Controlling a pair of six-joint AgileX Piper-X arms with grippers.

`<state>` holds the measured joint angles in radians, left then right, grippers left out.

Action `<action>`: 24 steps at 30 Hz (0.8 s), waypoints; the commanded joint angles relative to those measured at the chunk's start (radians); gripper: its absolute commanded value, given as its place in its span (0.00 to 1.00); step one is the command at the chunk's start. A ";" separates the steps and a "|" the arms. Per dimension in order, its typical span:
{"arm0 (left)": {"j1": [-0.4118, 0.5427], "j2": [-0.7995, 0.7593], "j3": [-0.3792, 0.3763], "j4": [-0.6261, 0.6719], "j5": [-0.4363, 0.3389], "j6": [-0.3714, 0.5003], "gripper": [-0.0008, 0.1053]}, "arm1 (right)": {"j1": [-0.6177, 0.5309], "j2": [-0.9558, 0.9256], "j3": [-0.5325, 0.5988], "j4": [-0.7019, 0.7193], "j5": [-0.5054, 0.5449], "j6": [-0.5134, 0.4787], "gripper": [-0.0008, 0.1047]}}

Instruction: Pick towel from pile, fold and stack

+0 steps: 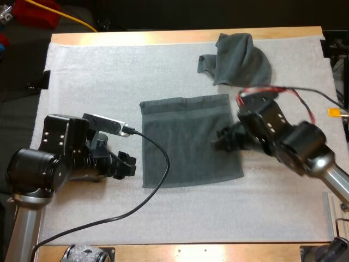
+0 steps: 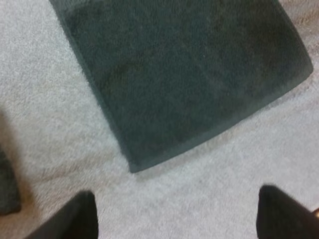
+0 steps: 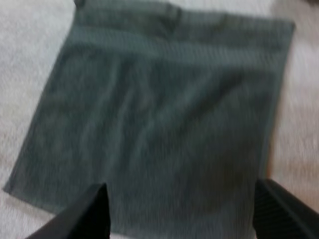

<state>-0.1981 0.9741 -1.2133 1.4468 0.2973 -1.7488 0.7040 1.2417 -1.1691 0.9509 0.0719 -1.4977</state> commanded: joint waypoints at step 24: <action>-0.005 -0.009 0.143 0.074 0.029 0.004 0.61 | -0.010 -0.238 0.306 0.090 0.083 0.177 0.57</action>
<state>-0.1981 0.9728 -1.0746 1.5188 0.3220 -1.7488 0.6986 1.0086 -0.8640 1.0525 0.1454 -1.3251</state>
